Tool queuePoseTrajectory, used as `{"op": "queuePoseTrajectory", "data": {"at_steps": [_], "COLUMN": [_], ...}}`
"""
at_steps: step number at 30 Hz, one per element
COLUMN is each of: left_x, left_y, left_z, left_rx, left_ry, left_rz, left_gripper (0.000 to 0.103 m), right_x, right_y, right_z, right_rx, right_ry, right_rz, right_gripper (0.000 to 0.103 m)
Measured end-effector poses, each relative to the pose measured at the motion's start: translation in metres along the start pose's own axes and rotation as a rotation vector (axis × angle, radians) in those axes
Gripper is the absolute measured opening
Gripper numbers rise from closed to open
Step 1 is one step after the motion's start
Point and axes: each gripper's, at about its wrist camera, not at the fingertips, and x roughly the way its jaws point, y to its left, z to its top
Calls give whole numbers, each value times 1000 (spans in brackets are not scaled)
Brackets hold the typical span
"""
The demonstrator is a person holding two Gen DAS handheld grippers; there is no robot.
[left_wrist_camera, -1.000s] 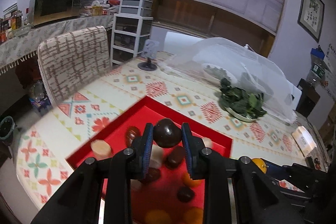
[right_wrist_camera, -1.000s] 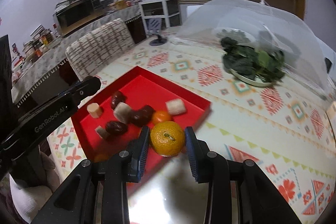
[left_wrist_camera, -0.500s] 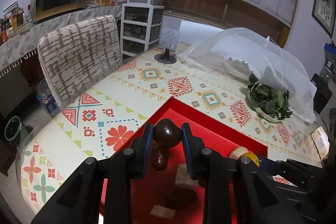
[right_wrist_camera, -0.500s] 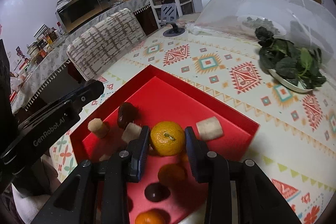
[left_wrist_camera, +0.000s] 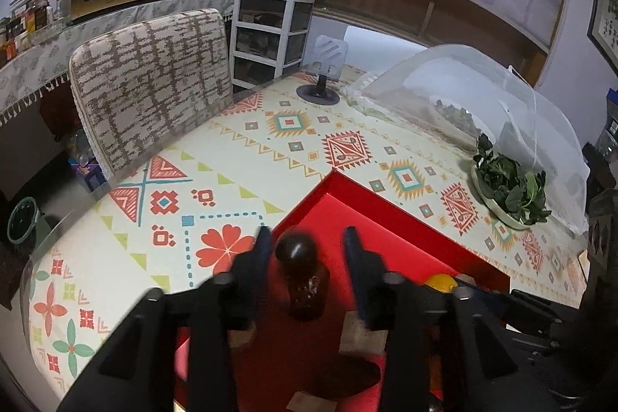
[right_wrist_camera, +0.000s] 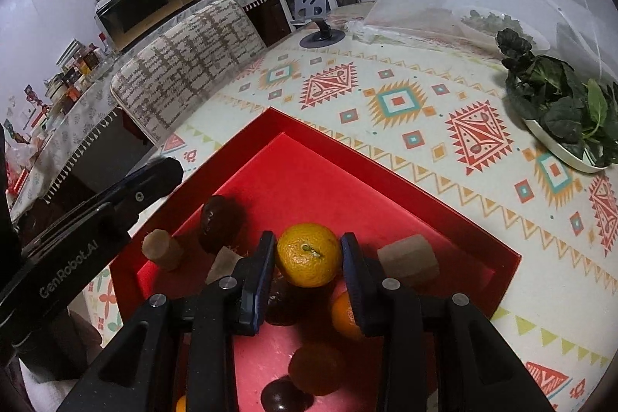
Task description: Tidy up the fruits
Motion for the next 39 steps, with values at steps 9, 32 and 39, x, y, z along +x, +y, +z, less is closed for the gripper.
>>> {"op": "queuePoseTrajectory", "data": {"at_steps": [9, 32, 39], "left_x": [-22, -98, -111], "left_y": [2, -42, -73], "left_z": [0, -38, -57], "left_rx": [-4, 27, 77], "left_ry": [-43, -122, -116], "left_rz": [20, 35, 21], "left_gripper": [66, 91, 91], "right_x": [-13, -106, -135], "right_y": [11, -2, -23], "right_z": [-1, -63, -93], "right_rx": [-12, -26, -5], "right_ry": [-32, -147, -176], "right_rz": [22, -60, -93], "right_gripper": [43, 53, 58]}}
